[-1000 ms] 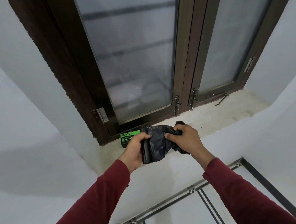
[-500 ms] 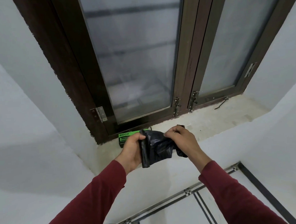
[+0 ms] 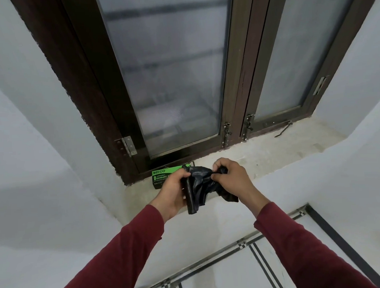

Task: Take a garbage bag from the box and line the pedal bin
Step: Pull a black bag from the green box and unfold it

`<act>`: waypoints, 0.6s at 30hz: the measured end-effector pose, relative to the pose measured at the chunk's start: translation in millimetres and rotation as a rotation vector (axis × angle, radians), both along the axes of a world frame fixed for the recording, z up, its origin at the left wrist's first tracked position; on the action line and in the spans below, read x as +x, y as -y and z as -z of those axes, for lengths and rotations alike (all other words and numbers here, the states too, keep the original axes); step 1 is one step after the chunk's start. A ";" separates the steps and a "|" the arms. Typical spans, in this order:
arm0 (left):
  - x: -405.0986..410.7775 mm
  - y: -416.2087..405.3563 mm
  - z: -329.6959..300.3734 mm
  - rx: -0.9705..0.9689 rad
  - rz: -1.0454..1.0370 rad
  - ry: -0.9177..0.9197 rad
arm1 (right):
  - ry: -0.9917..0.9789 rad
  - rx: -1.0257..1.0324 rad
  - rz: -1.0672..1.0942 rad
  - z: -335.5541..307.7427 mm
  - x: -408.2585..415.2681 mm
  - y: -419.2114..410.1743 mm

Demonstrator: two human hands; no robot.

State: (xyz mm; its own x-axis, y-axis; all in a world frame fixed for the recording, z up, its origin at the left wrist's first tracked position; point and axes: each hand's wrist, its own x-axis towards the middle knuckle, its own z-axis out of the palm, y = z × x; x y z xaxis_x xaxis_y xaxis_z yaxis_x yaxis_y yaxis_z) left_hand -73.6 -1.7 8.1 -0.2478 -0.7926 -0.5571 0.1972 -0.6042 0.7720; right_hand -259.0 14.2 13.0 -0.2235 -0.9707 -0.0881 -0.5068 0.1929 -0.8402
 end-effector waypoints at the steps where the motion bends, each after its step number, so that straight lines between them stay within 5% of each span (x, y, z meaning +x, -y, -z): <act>1: -1.4 -0.3 -1.4 -0.020 0.005 -0.005 | 0.067 0.020 -0.020 -1.3 0.9 -0.7; 7: -2.8 0.8 -0.7 -0.127 -0.006 0.040 | 0.515 0.161 -0.032 -1.2 1.3 -4.7; 13: -6.1 -2.3 1.8 -0.136 -0.050 0.086 | 0.163 0.192 0.039 8.6 3.6 -4.5; 18: -8.8 -4.6 4.4 -0.116 -0.101 0.115 | 0.073 0.133 0.057 7.8 6.7 -6.0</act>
